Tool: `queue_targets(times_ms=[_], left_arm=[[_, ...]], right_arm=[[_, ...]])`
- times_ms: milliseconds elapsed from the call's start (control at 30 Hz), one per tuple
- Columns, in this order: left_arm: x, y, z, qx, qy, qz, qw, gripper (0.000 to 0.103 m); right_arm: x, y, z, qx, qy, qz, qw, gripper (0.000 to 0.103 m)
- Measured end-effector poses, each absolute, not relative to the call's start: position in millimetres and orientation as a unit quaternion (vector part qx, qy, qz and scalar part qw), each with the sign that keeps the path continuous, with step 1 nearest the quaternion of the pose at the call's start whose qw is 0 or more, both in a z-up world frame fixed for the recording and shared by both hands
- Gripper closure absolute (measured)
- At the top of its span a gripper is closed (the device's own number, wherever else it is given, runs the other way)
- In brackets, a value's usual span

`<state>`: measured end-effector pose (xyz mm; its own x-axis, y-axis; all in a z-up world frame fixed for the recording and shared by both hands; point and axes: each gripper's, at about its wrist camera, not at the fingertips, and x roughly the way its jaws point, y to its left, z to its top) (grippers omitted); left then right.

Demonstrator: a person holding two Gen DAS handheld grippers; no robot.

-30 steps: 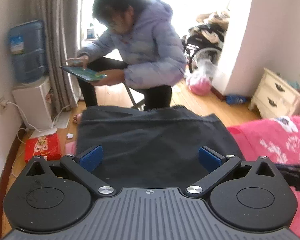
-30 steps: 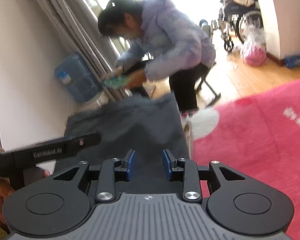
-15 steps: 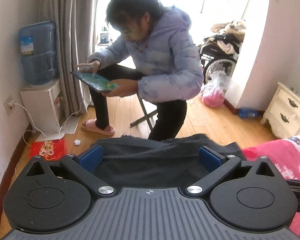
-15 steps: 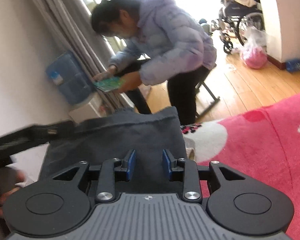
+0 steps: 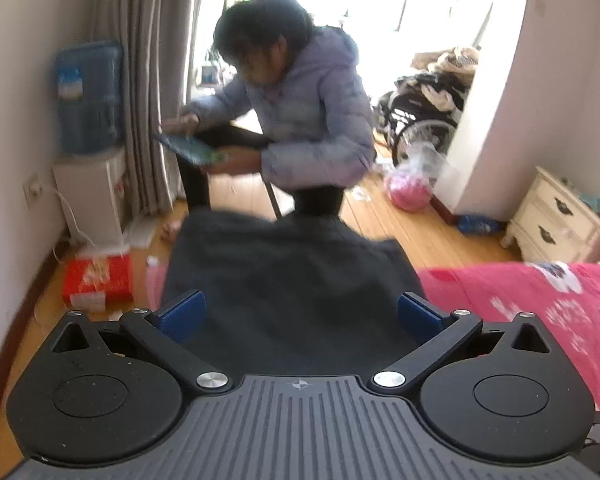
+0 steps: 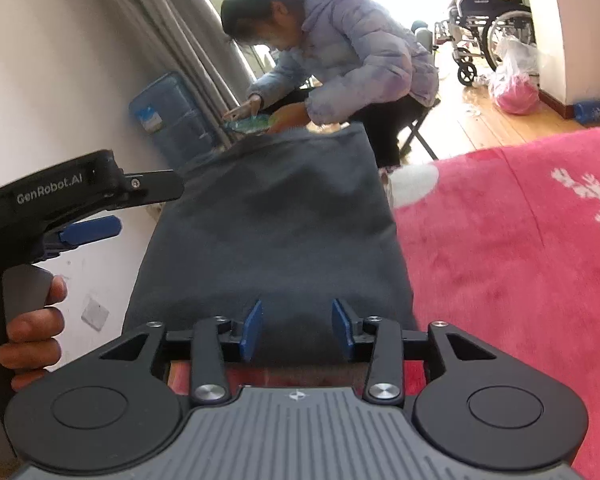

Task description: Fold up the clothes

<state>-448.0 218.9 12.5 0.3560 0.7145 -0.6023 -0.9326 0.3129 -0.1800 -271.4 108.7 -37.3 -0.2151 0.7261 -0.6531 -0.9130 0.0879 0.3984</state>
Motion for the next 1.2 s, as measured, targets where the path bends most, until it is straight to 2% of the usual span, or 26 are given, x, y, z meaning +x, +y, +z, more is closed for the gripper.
queue_targets(times_ms=[100,167,467,867,1033,1200], left_arm=[[-451,206,17,-0.264,0.221,0.536,0.771,0.000],[-455,197,21,-0.262,0.228,0.531,0.773,0.000],[-460,162,27,-0.231,0.231,0.535,0.779,0.000],[-441,141,20,-0.219,0.234,0.573,0.754,0.000],[-424,143,12,-0.201,0.258,0.590,0.738,0.000],[-419,154,3,-0.224,0.279,0.583,0.730,0.000]], right_arm=[[-281,98,-33,-0.137,0.403,0.664,0.615,0.058],[-288,90,-28,-0.152,0.394,0.662,0.619,0.047],[-315,57,-23,-0.178,0.387,0.659,0.620,0.043],[-290,36,-15,-0.172,0.363,0.631,0.663,0.029],[-280,42,-24,-0.180,0.370,0.606,0.681,0.028],[-279,48,-32,-0.187,0.375,0.588,0.691,0.028]])
